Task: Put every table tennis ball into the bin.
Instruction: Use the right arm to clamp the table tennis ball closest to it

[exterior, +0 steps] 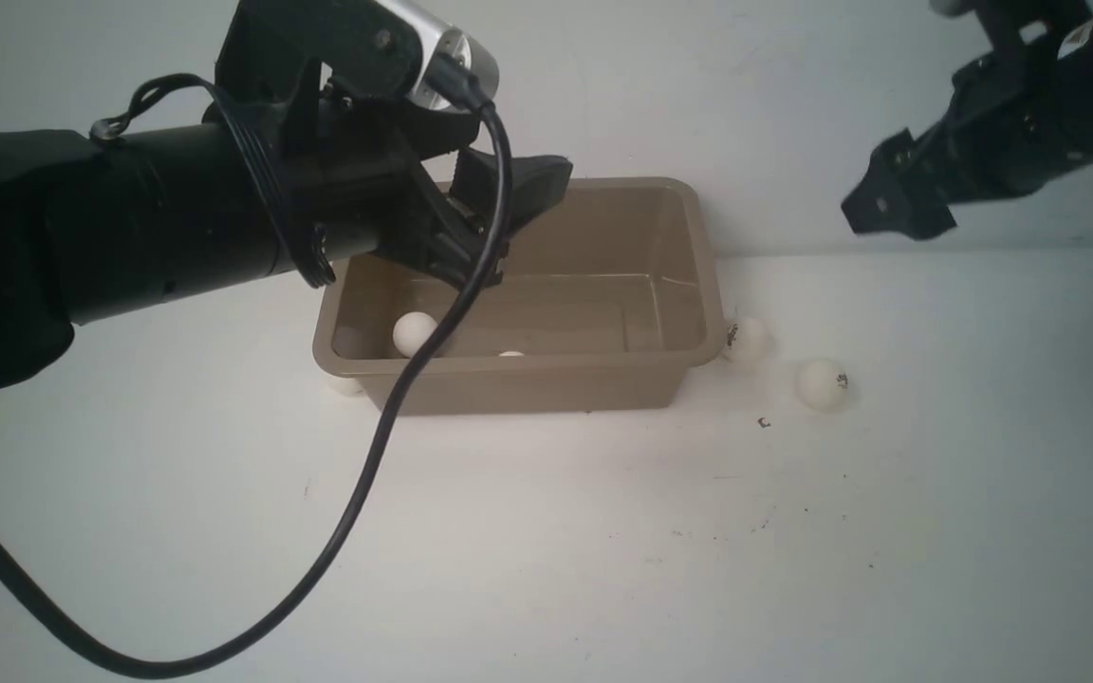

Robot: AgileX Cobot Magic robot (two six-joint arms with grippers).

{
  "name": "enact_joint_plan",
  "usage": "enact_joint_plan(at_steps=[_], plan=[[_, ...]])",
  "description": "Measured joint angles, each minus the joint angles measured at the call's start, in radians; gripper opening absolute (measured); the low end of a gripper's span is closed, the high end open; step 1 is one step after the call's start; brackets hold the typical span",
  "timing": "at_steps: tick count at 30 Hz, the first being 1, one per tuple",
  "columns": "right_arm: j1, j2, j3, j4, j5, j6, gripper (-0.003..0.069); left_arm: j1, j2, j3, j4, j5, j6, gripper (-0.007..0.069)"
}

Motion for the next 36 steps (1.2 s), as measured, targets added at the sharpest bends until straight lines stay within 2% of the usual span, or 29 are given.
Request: enact_joint_plan(at_steps=[15, 23, 36], plan=[[0.000, 0.304, 0.000, -0.041, -0.062, -0.020, 0.0542, 0.000, 0.000, 0.000, -0.005, 0.004, 0.000, 0.0513], [0.000, 0.343, 0.000, -0.037, -0.123, -0.043, 0.0492, 0.000, 0.000, 0.000, -0.006, 0.007, 0.000, 0.0513], [0.000, 0.402, 0.000, -0.026, -0.156, -0.045, 0.0482, 0.000, 0.000, 0.000, -0.018, 0.007, 0.000, 0.0513]])
